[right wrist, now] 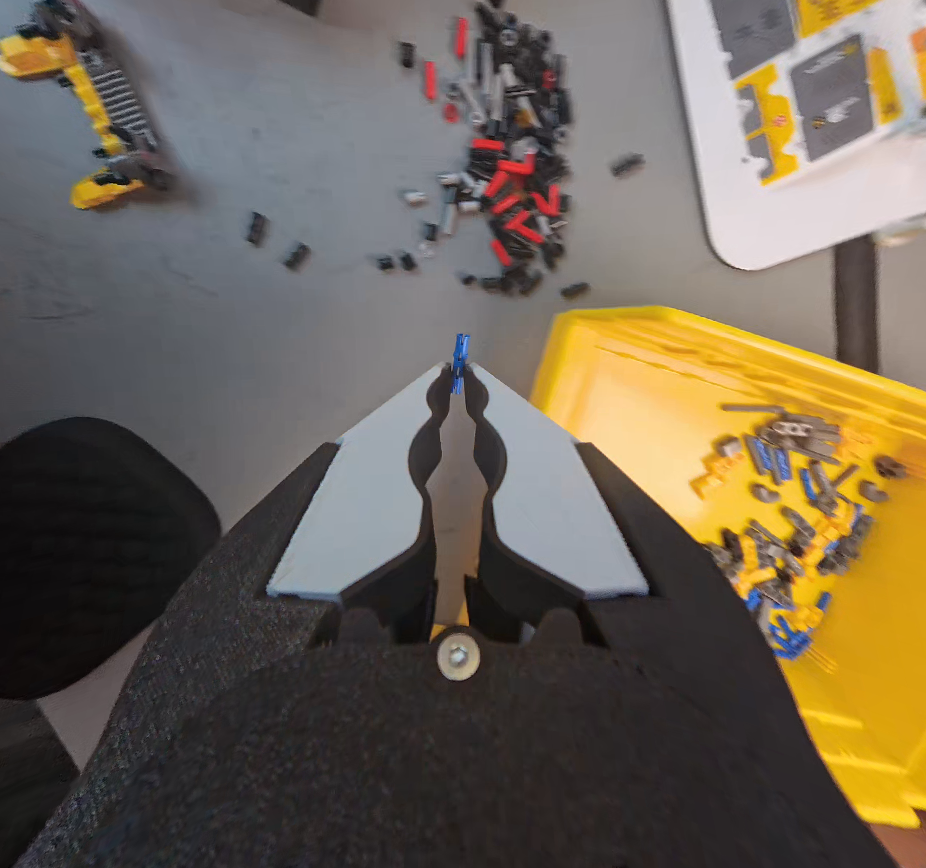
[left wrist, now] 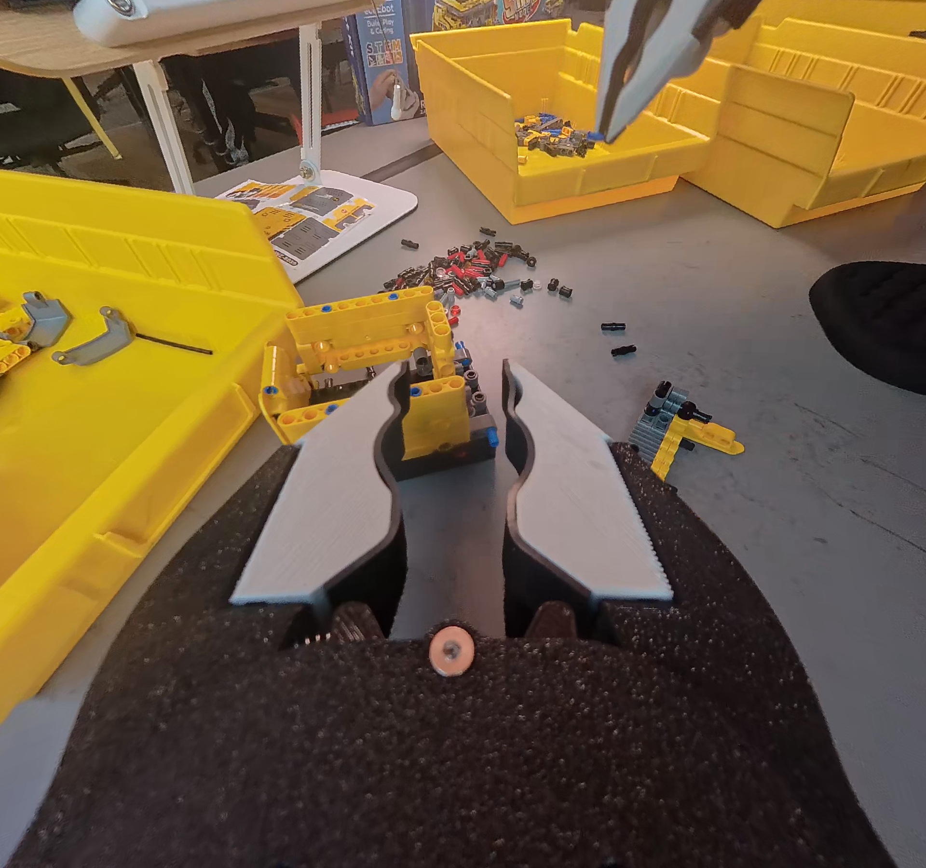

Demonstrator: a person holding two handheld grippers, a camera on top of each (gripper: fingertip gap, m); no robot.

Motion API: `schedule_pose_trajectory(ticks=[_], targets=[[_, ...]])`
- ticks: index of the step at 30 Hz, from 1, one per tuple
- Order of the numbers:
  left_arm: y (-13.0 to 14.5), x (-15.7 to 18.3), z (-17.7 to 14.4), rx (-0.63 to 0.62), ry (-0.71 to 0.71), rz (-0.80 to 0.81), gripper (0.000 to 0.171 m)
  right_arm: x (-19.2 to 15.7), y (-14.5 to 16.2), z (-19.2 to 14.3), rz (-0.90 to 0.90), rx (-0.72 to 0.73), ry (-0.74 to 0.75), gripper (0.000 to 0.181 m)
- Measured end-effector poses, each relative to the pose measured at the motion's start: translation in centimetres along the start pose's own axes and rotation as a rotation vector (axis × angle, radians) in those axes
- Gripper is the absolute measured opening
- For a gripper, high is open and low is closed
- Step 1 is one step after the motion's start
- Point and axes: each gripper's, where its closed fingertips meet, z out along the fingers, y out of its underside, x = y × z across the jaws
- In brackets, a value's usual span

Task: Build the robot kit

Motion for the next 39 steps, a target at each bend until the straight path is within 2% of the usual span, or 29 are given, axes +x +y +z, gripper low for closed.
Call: schedule_pose_trajectory(ticks=[2,5,10,19,24,27,31,35,39], targets=[[-0.3,0.2,-0.2,0.009,-0.001,0.009,0.035,-4.3,-0.7,1.9,-0.027,-0.012,-0.046,0.004],[-0.7,0.1,-0.5,0.023,-0.015,0.024,0.035,-8.2,-0.4,4.9,-0.004,-0.041,-0.114,0.004],[-1.7,0.1,-1.1,0.053,-0.025,0.036,0.035,-9.2,1.1,7.2,0.032,-0.085,-0.112,0.004],[-2.0,0.3,-1.3,0.060,-0.026,0.049,0.036,-9.0,1.9,7.6,0.019,-0.123,-0.078,0.013],[-1.6,0.2,-1.1,0.051,-0.026,0.042,0.035,-8.4,0.9,6.7,0.034,-0.060,-0.070,0.017],[-1.2,0.1,-0.9,0.040,-0.023,0.034,0.036,-6.0,-0.8,4.0,0.060,0.033,-0.013,0.018],[-0.7,0.0,-0.6,0.026,-0.019,0.023,0.036,0.0,-1.9,-1.3,0.119,0.148,0.109,0.012],[-0.8,-0.2,-0.5,0.033,-0.020,0.014,0.035,8.2,0.8,-4.3,0.188,0.130,0.260,0.013],[-0.6,-0.5,-0.5,0.031,-0.026,0.001,0.035,14.4,4.5,-3.1,0.248,0.065,0.308,0.008]])
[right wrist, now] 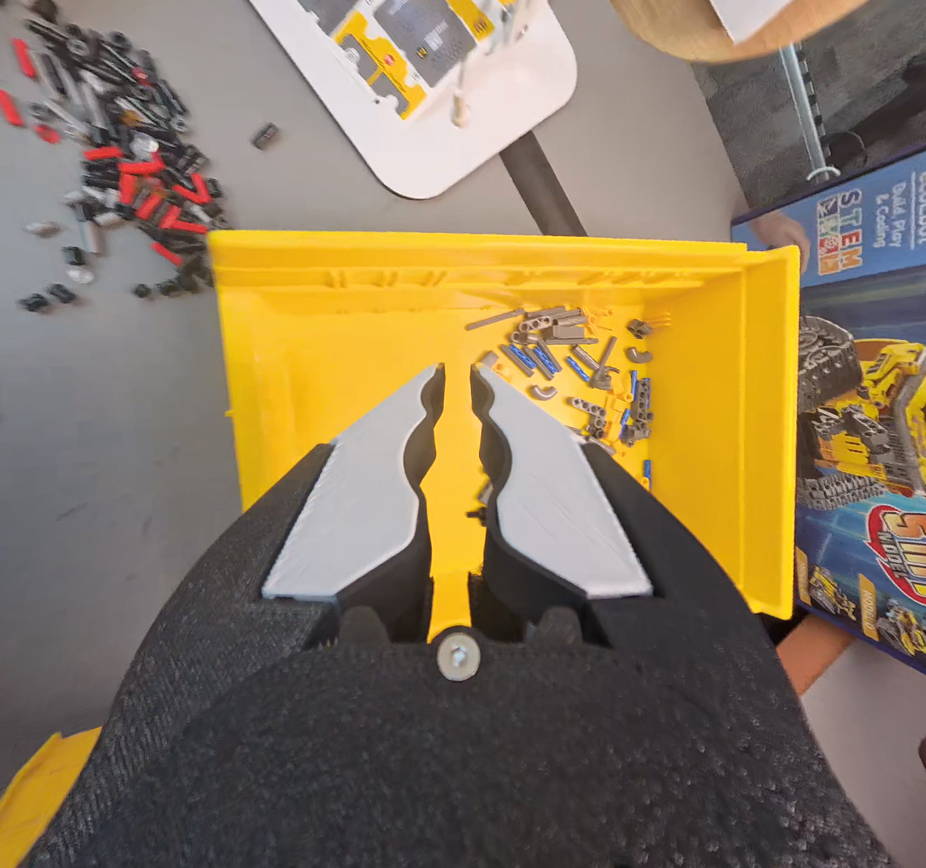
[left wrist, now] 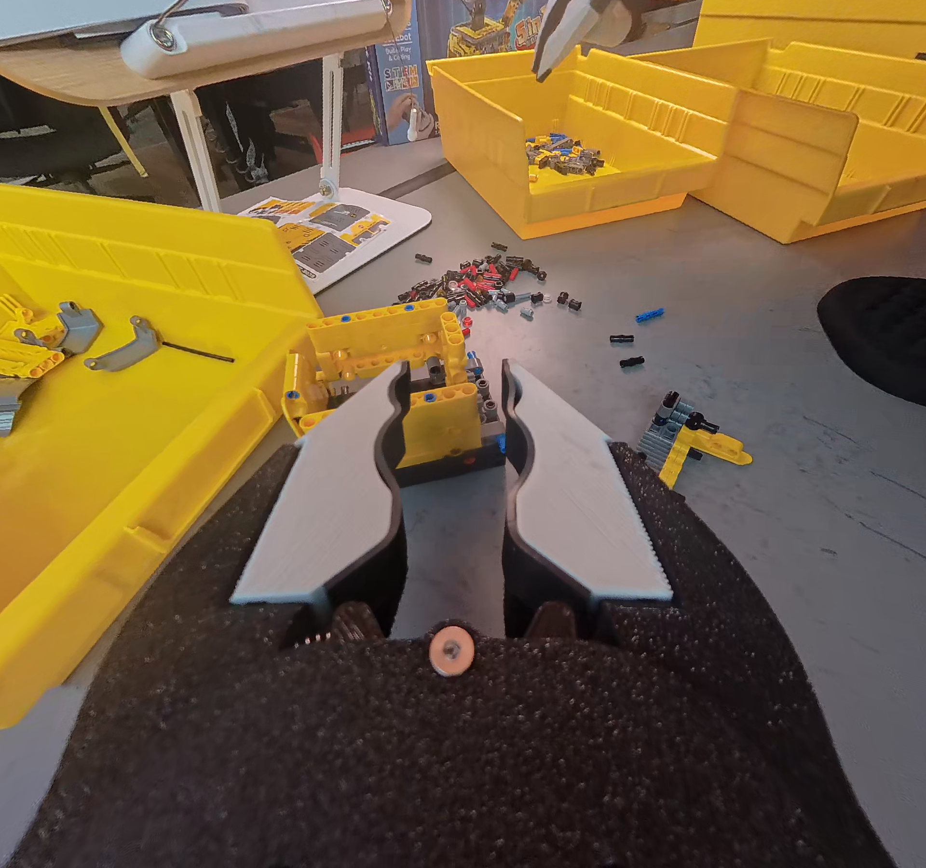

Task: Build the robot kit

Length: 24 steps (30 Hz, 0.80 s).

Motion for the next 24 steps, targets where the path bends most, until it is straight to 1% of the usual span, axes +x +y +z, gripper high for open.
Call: schedule_pose_trajectory(ticks=[4,8,11,15,18,24], targets=[[0.2,-0.3,0.1,-0.003,-0.003,-0.010,0.035,3.1,2.3,4.1,-0.032,-0.097,0.011,0.003],[0.3,-0.5,0.1,0.002,-0.001,-0.022,0.035,4.6,4.1,7.6,-0.046,-0.165,-0.016,0.000],[0.3,-0.6,0.1,0.004,0.004,-0.035,0.035,5.7,5.1,9.3,-0.041,-0.187,-0.028,0.000],[0.4,-0.8,0.2,0.001,0.009,-0.052,0.035,6.7,5.6,10.5,-0.035,-0.179,-0.051,0.002],[0.4,-0.9,0.2,0.003,0.013,-0.067,0.035,6.8,5.9,10.9,-0.028,-0.176,-0.074,0.003],[0.4,-1.1,0.1,0.007,0.015,-0.088,0.035,6.2,6.0,10.6,-0.057,-0.194,-0.104,0.011]])
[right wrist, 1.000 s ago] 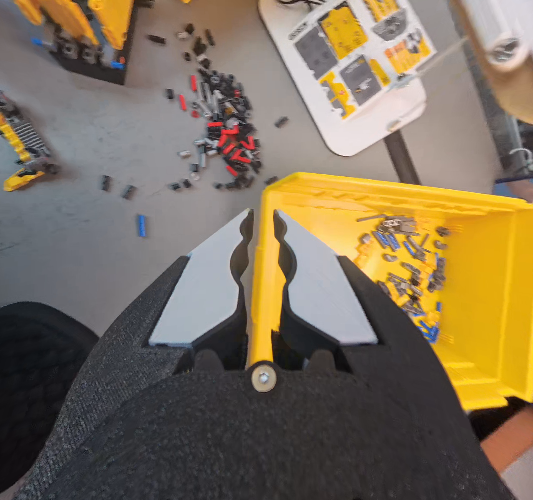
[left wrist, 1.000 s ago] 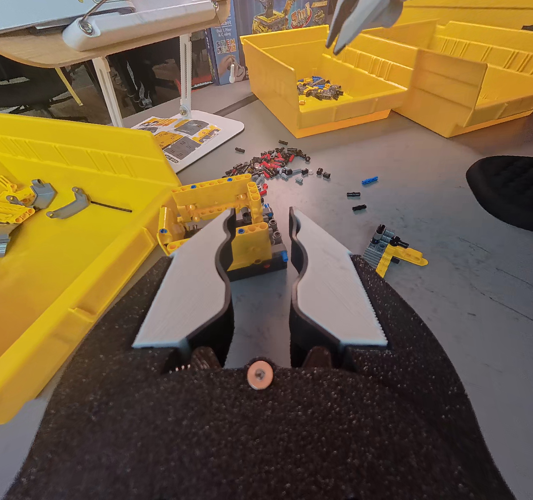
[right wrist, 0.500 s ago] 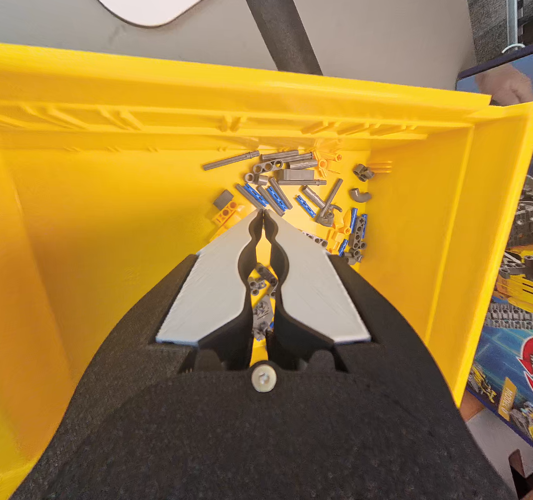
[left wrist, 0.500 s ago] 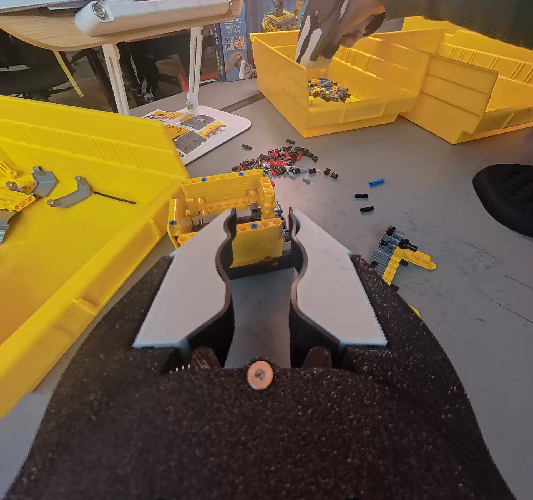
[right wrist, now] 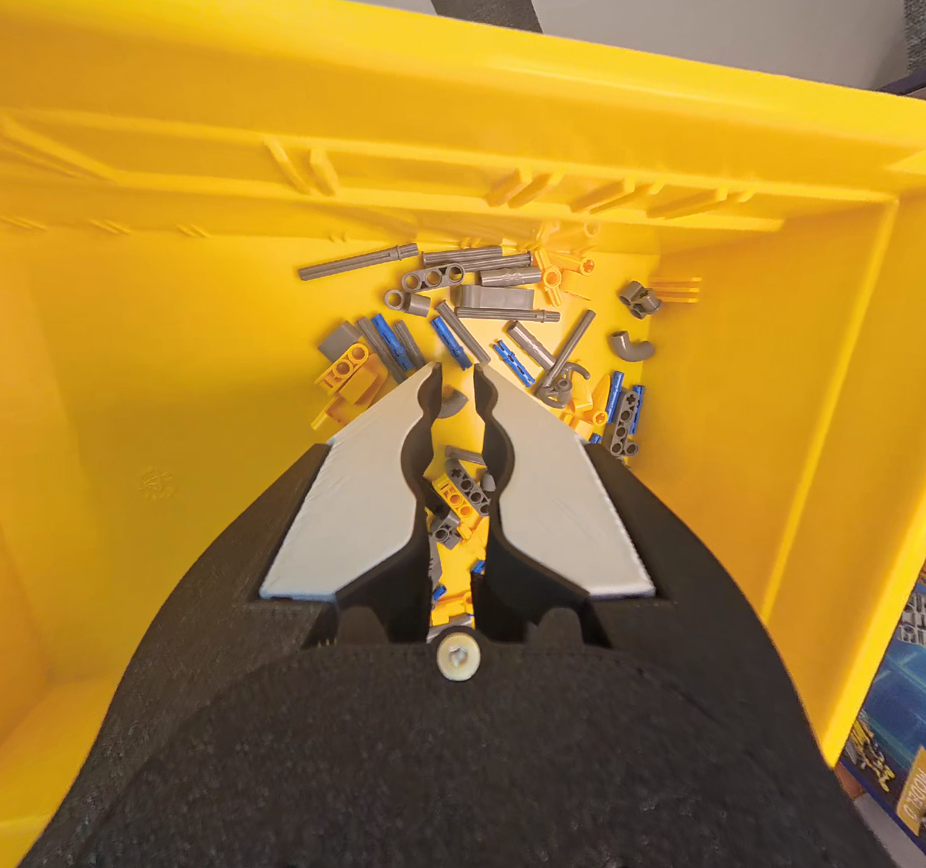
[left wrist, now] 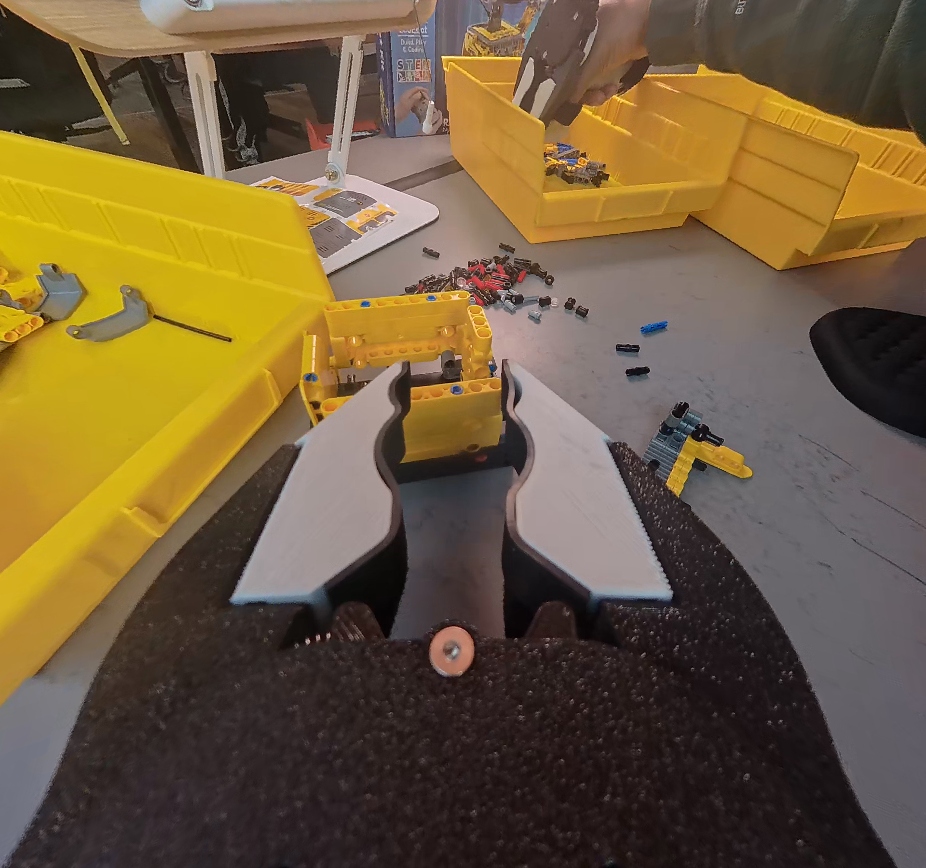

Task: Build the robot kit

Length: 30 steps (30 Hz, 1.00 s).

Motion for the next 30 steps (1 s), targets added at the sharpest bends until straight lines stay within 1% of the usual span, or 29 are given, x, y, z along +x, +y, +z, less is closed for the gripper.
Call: schedule_pose_trajectory(ticks=[11,14,16,21,23,28,30], targets=[[0.0,-0.1,0.0,0.000,0.002,-0.010,0.035,0.0,-0.3,0.3,-0.025,-0.012,-0.042,0.012],[0.0,-0.2,0.0,-0.001,0.005,-0.016,0.035,-0.4,-0.4,0.5,-0.036,-0.015,-0.076,0.018],[0.1,-0.2,0.0,-0.002,0.007,-0.019,0.035,-0.8,-0.5,0.4,-0.042,-0.021,-0.105,0.018],[0.1,-0.2,0.0,-0.001,0.009,-0.027,0.035,-1.6,-0.1,0.3,-0.063,-0.057,-0.163,0.012],[0.1,-0.2,0.0,-0.001,0.010,-0.029,0.035,-1.4,-0.2,0.3,-0.060,-0.056,-0.152,0.014],[0.1,-0.2,0.0,-0.003,0.013,-0.030,0.035,-1.3,-0.2,0.5,-0.032,-0.049,-0.178,0.013],[0.1,-0.2,0.1,-0.003,0.014,-0.032,0.035,-1.8,-0.2,0.4,-0.006,-0.044,-0.213,0.005]])
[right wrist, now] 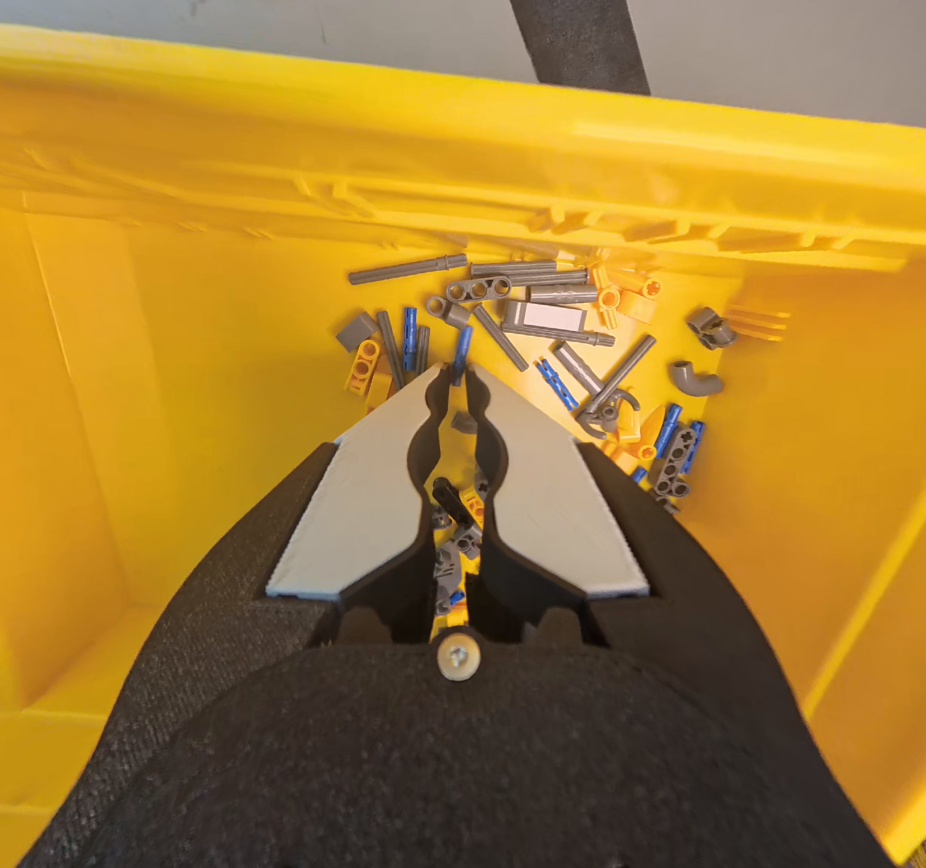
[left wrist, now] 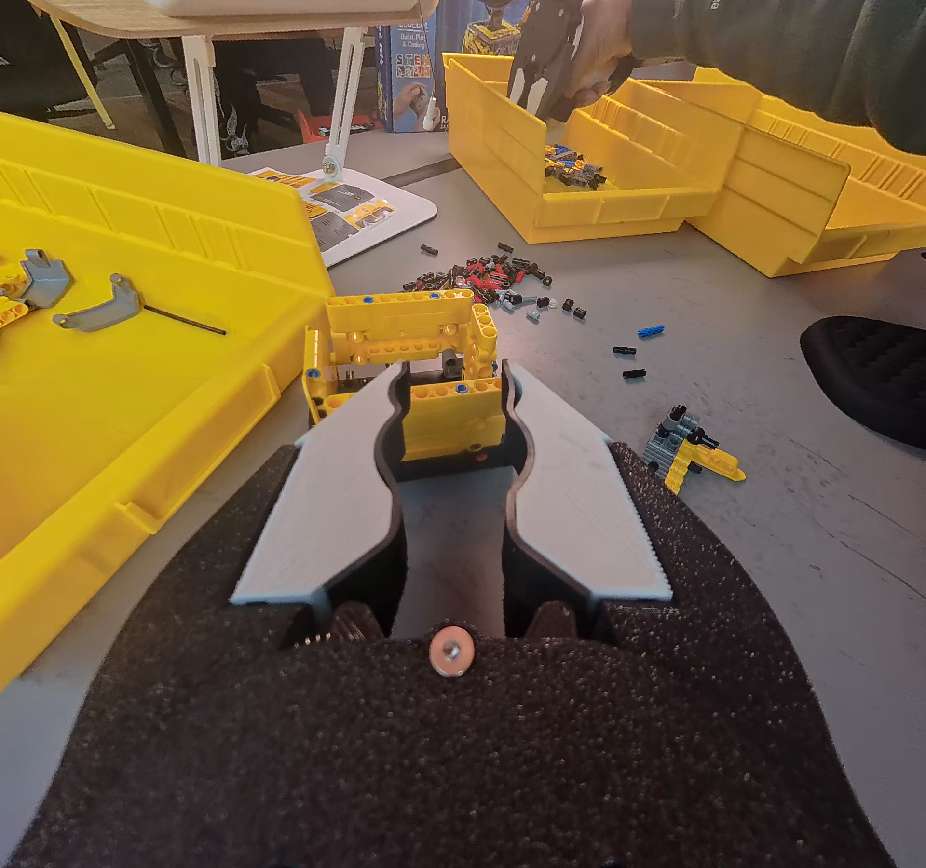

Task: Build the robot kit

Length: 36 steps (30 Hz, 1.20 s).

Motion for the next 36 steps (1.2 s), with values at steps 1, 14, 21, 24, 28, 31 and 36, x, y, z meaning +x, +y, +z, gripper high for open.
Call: schedule_pose_trajectory(ticks=[1,14,21,24,28,31,36], targets=[[0.0,0.0,0.0,0.001,-0.001,0.000,0.035,0.0,0.0,0.0,0.003,0.002,0.005,0.004],[-0.4,0.9,-0.1,0.014,-0.004,0.064,0.036,-19.1,-5.5,-7.4,-0.168,0.181,0.040,0.004],[-1.2,1.6,-0.6,0.035,-0.016,0.119,0.036,-28.1,-3.9,-2.2,-0.127,0.099,-0.031,0.004],[-1.6,1.8,-0.8,0.048,-0.023,0.140,0.036,-28.3,-3.1,-0.4,-0.111,0.074,-0.027,0.004],[-2.0,2.0,-1.1,0.058,-0.032,0.161,0.036,-28.3,-2.6,0.6,-0.108,0.057,-0.016,0.005],[-2.3,2.1,-1.3,0.066,-0.031,0.167,0.036,-28.5,-2.3,1.0,-0.100,0.050,-0.027,0.005],[-2.6,2.4,-1.4,0.073,-0.027,0.177,0.036,-28.6,-2.3,1.2,-0.100,0.060,-0.023,0.005]])
